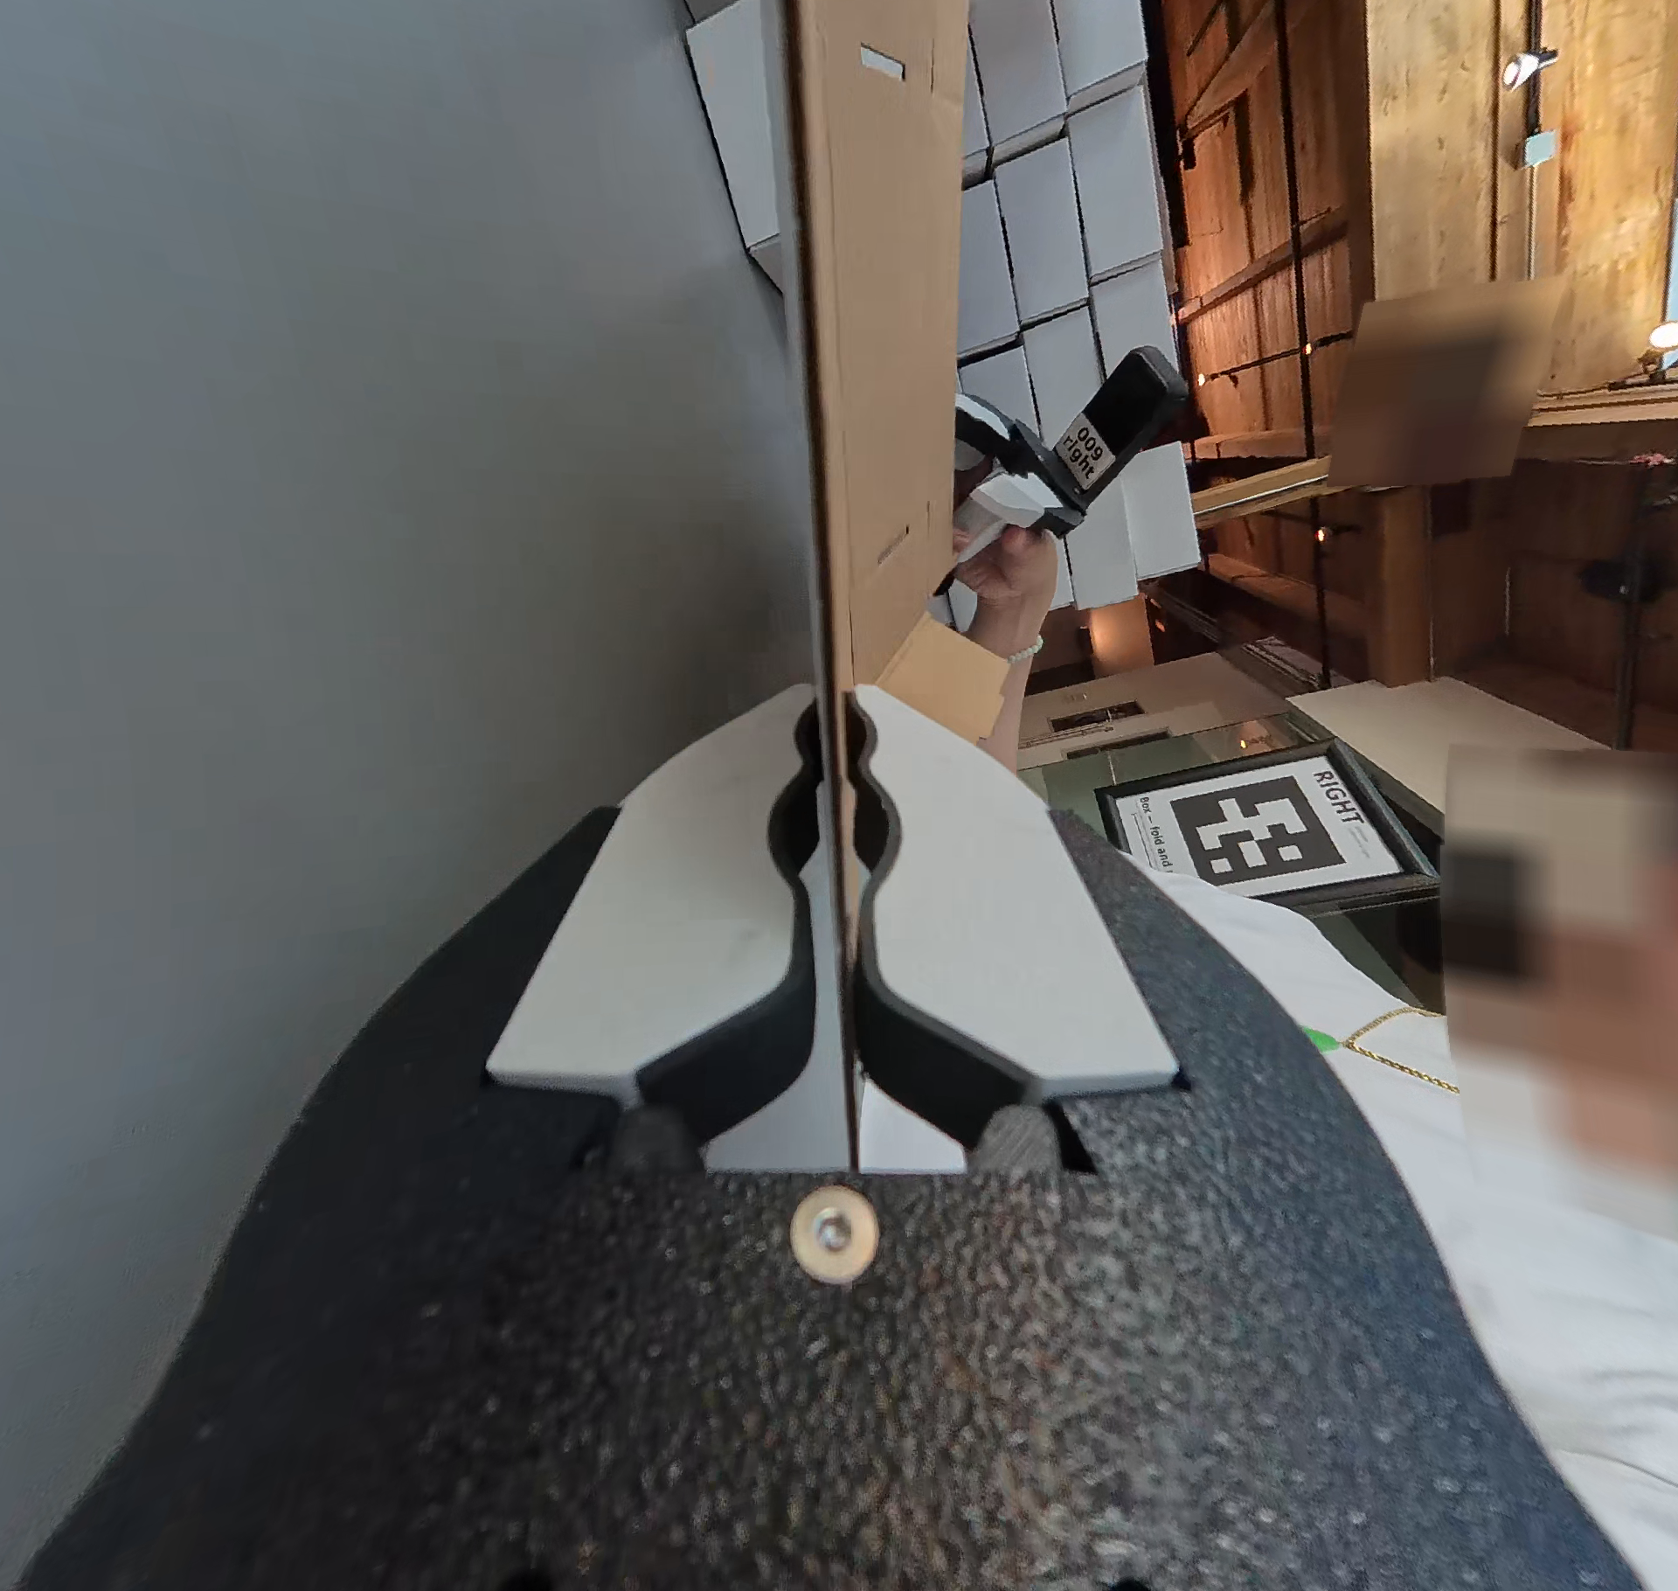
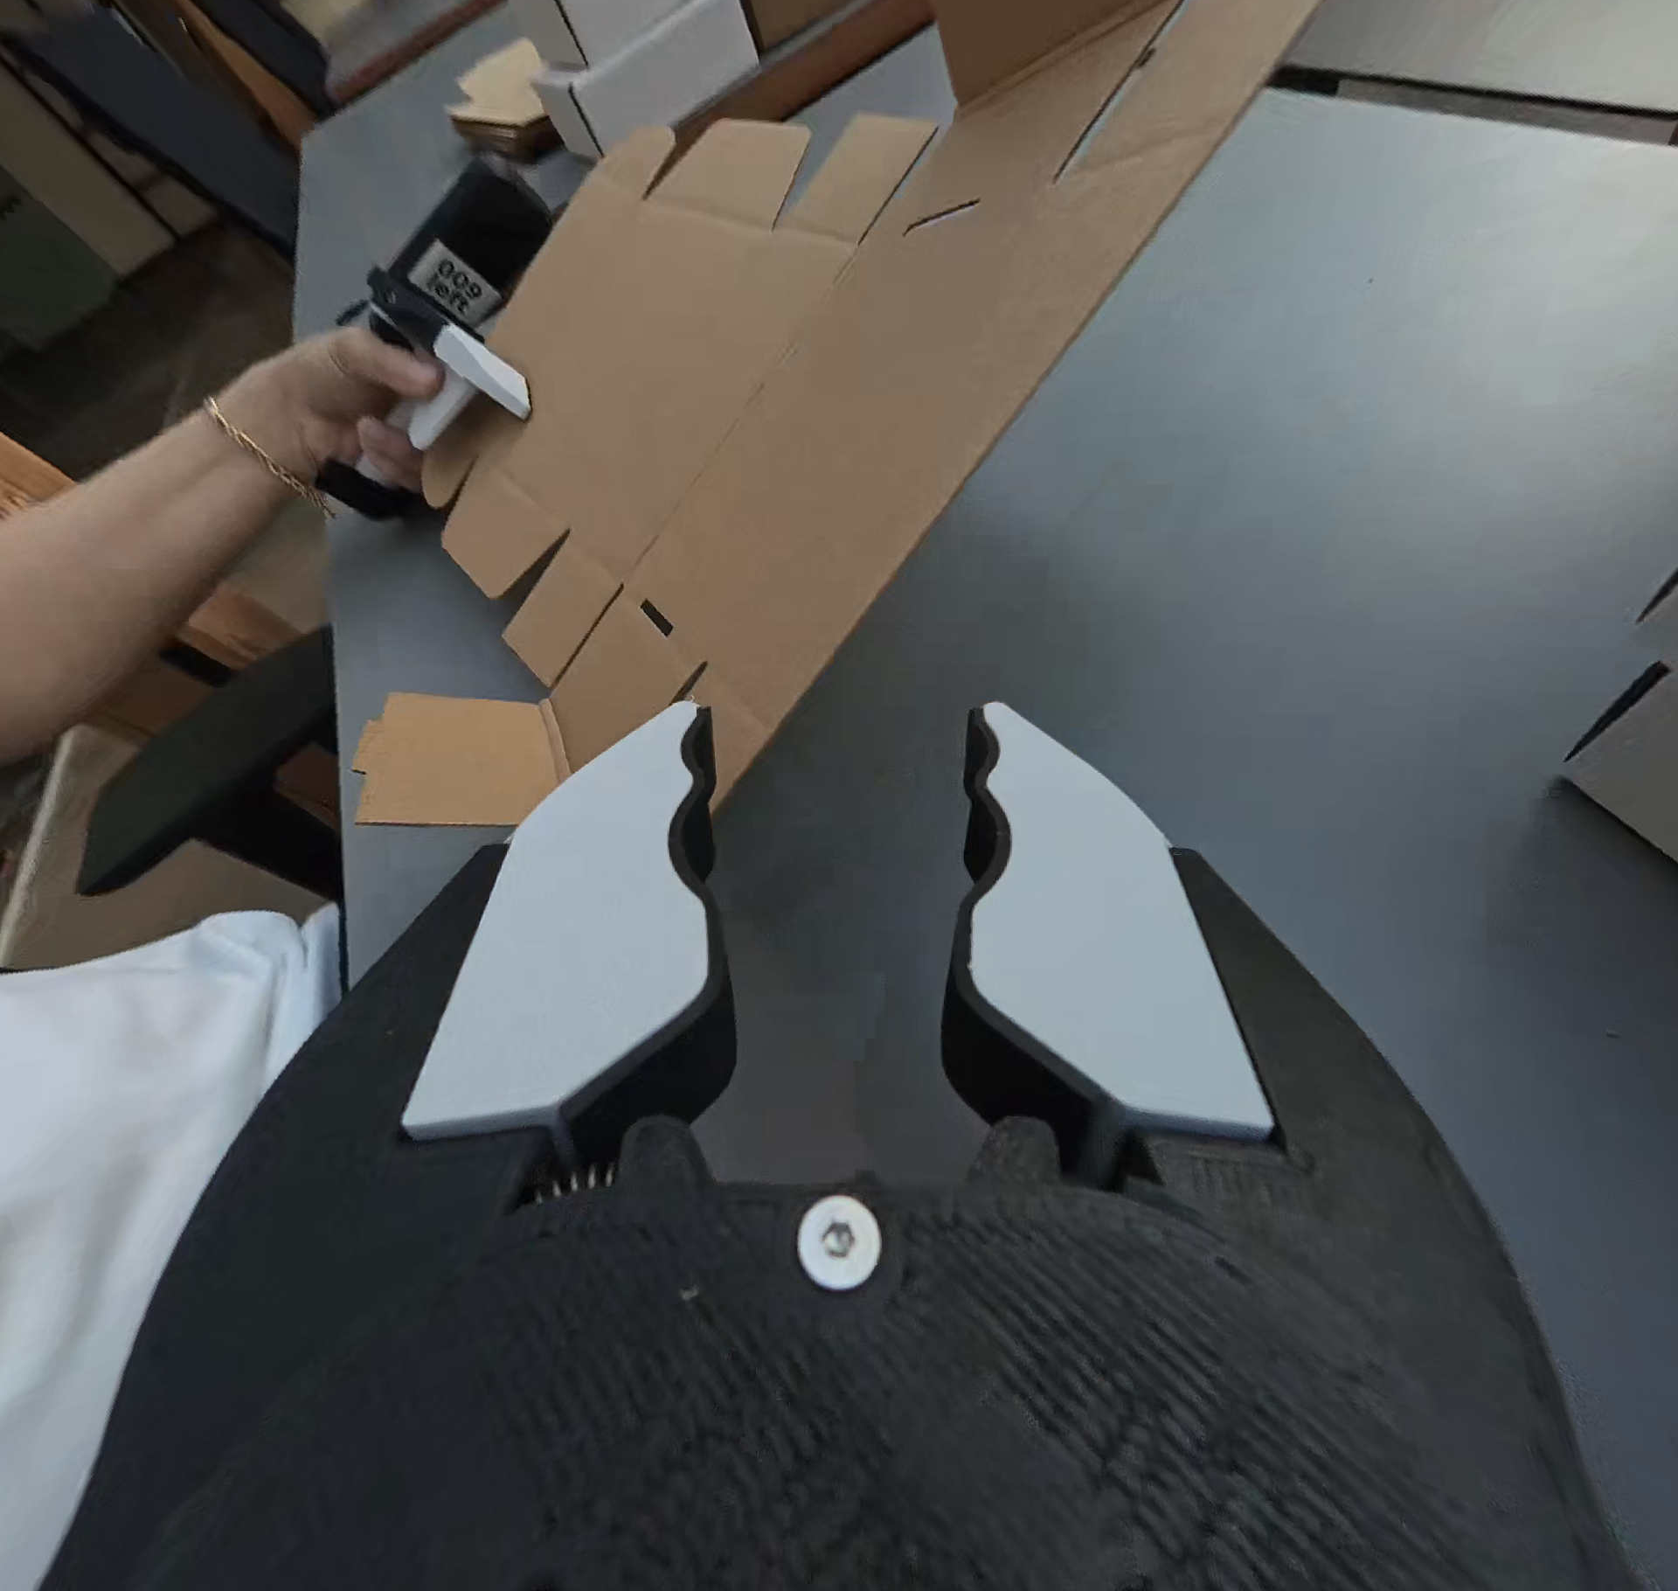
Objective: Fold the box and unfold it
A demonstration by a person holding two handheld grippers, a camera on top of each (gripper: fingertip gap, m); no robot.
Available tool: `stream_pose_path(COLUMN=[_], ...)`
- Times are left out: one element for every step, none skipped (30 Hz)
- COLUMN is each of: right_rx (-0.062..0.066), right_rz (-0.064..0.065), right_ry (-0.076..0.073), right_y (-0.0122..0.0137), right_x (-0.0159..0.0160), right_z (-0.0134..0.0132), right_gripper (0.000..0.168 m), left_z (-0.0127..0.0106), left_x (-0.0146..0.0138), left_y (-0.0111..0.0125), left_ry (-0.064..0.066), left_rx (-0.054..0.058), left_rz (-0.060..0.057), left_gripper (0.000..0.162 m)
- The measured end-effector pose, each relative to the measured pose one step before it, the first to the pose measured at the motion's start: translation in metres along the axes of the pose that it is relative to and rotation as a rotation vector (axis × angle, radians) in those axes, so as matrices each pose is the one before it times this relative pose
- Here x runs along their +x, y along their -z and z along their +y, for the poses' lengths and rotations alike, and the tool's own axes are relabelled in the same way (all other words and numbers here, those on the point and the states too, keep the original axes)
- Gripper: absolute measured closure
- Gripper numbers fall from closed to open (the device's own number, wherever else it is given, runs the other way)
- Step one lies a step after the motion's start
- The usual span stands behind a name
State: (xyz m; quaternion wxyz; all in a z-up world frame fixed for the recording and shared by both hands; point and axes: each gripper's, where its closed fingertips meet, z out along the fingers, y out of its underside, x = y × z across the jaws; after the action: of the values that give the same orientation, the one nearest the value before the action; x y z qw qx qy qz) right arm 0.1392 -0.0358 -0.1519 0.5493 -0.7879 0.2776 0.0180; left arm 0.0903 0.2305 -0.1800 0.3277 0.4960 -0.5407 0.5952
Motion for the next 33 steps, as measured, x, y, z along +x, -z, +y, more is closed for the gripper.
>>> stream_pose_path(right_rx=[0.0479, 0.0301, 0.0047, -0.0097, -0.0071, -0.0042, -0.0051, -0.0051, -0.0093, -0.0138, -0.0168, -0.0234, -0.0208, -0.0127, -0.0096, -0.0106, -0.0199, -0.0221, -0.0165, -0.0235, -0.0151, -0.0149, -0.0329, -0.043, -0.032, -0.0311, -0.0436, -0.0437, -0.0356, -0.0407, -0.0475, -0.0445, -0.0438], right_rz=[-0.0128, -0.0112, -0.0066, -0.0066, -0.0235, -0.0367, -0.0361, -0.0359, -0.0384, -0.0408, -0.0298, -0.0035, 0.0103, -0.0139, -0.0458, -0.0458, -0.0284, -0.0121, 0.0075, -0.0045, 0.0006, 0.0145, 0.0349, 0.0318, 0.0002, 0.0082, 0.027, 0.0137, -0.01, 0.0044, 0.0203, 0.008, -0.0009], right_ry=[-0.0262, -0.0147, -0.0209, -0.0288, -0.031, -0.0297, -0.0282, -0.0235, -0.018, -0.017, -0.016, -0.0135, -0.0082, -0.0066, -0.0088, -0.0107, 0.0027, 0.0157, 0.012, -0.0032, -0.0104, -0.0078, -0.001, -0.0018, -0.0076, -0.0116, -0.003, 0.0004, -0.0034, -0.0034, 0.0031, 0.0062, 0.0104], right_y=[0.00714, 0.00467, 0.00258, 0.0009, -0.00036, -0.00119, -0.0021, -0.00319, -0.00395, -0.00443, -0.0046, -0.00474, -0.00458, -0.0043, -0.00405, -0.00359, -0.00312, -0.00207, -0.00085, -0.00053, -0.00004, 0.00108, 0.00261, 0.00327, 0.00307, 0.00287, 0.00279, 0.00263, 0.00255, 0.00214, 0.00148, 0.00101, 0.0001], right_x=[0.00126, 0.00174, 0.00293, 0.00303, -0.0002, -0.00286, -0.00372, -0.0044, -0.00555, -0.00616, -0.00461, -0.0003, 0.00216, -0.00153, -0.0062, -0.00599, -0.00321, -0.00072, 0.00171, -0.00004, 0.00049, 0.00227, 0.00522, 0.00495, 0.00078, 0.00223, 0.00529, 0.00385, 0.00073, 0.0025, 0.00435, 0.00231, 0.00062], right_z=[-0.00912, -0.00634, -0.0029, -0.00134, -0.00193, -0.00227, -0.00218, -0.00175, -0.00061, 0.0004, 0.00137, 0.00256, 0.00222, 0.00149, 0.00139, 0.00161, 0.00282, 0.00241, 0.00129, 0.00193, 0.00025, 0.00011, 0.00214, 0.00317, 0.0012, 0.00034, 0.00088, -0.00011, -0.00253, -0.00284, -0.00281, -0.0039, -0.00452], right_gripper=[0.115, 0.116, 0.117, 0.116, 0.115, 0.116, 0.115, 0.115, 0.115, 0.115, 0.116, 0.117, 0.117, 0.12, 0.128, 0.138, 0.154, 0.165, 0.165, 0.166, 0.166, 0.166, 0.166, 0.166, 0.166, 0.166, 0.166, 0.166, 0.166, 0.166, 0.166, 0.166, 0.166], left_z=[-0.00254, -0.00232, -0.00173, -0.00092, -0.00068, -0.00022, 0.00032, 0.001, 0.00143, 0.00187, 0.00188, 0.00158, 0.00108, 0.00084, 0.00088, 0.00064, 0.00086, 0.00122, 0.00152, 0.00236, 0.00296, 0.002, -0.00083, -0.0049, -0.00934, -0.01446, -0.01815, -0.0193, -0.01703, -0.01159, -0.0051, 0.00146, 0.00748], left_x=[0.0042, 0.00494, 0.00344, 0.00099, 0.0007, 0.00274, 0.00398, 0.00236, 0.00015, 0.00052, 0.00235, 0.00293, 0.00163, 0.00066, 0.00121, 0.00154, 0.00112, -0.00091, -0.00499, -0.00449, -0.00517, -0.00445, -0.00413, -0.00387, -0.00212, -0.00191, -0.0009, 0.00358, 0.01018, 0.0168, 0.01935, 0.01849, 0.01701], left_y=[0.00377, 0.00414, 0.004, 0.00342, 0.00248, 0.00143, 0.00074, 0.00014, -0.00006, -0.00039, -0.00044, -0.00064, -0.00074, -0.00078, -0.0007, -0.00099, -0.0011, -0.00054, 0.00017, 0.00017, 0.00103, 0.00323, 0.00643, 0.00895, 0.01102, 0.01237, 0.01211, 0.00976, 0.0056, 0.00051, -0.00431, -0.00845, -0.01182], left_ry=[-0.0148, -0.0242, -0.0311, -0.0307, -0.0228, -0.0135, -0.006, -0.0044, -0.0084, -0.0118, -0.0112, -0.0103, -0.0101, -0.0074, -0.0037, -0.0003, -0.0001, 0.0005, 0.0031, 0.0142, 0.0148, -0.0059, -0.0265, -0.0418, -0.0539, -0.0563, -0.0542, -0.0555, -0.066, -0.0824, -0.0858, -0.0837, -0.0891], left_rx=[0.0212, 0.0167, 0.0093, 0.0048, 0.0041, 0.0048, 0.0037, 0.0014, -0.0007, -0.0041, -0.0055, -0.0031, -0.0003, 0.0014, 0.0025, 0.0063, 0.0072, 0.0049, 0.0031, -0.004, -0.0141, -0.017, -0.0082, 0.0103, 0.0278, 0.0505, 0.0664, 0.0665, 0.0515, 0.0213, -0.016, -0.0536, -0.0871], left_rz=[0.0176, 0.0185, 0.0039, -0.0159, -0.0164, 0.0011, 0.0131, 0.0039, -0.0117, -0.0083, 0.0059, 0.0105, 0.0026, -0.001, 0.0057, 0.0097, 0.0075, -0.006, -0.0327, -0.0302, -0.0398, -0.0464, -0.061, -0.0779, -0.0838, -0.0951, -0.0967, -0.071, -0.0315, 0.0103, 0.029, 0.0291, 0.0302], left_gripper=[0.16, 0.16, 0.16, 0.16, 0.16, 0.161, 0.16, 0.161, 0.161, 0.161, 0.161, 0.161, 0.161, 0.161, 0.161, 0.161, 0.16, 0.161, 0.16, 0.159, 0.154, 0.143, 0.139, 0.13, 0.126, 0.127, 0.131, 0.139, 0.147, 0.156, 0.162, 0.162, 0.162])
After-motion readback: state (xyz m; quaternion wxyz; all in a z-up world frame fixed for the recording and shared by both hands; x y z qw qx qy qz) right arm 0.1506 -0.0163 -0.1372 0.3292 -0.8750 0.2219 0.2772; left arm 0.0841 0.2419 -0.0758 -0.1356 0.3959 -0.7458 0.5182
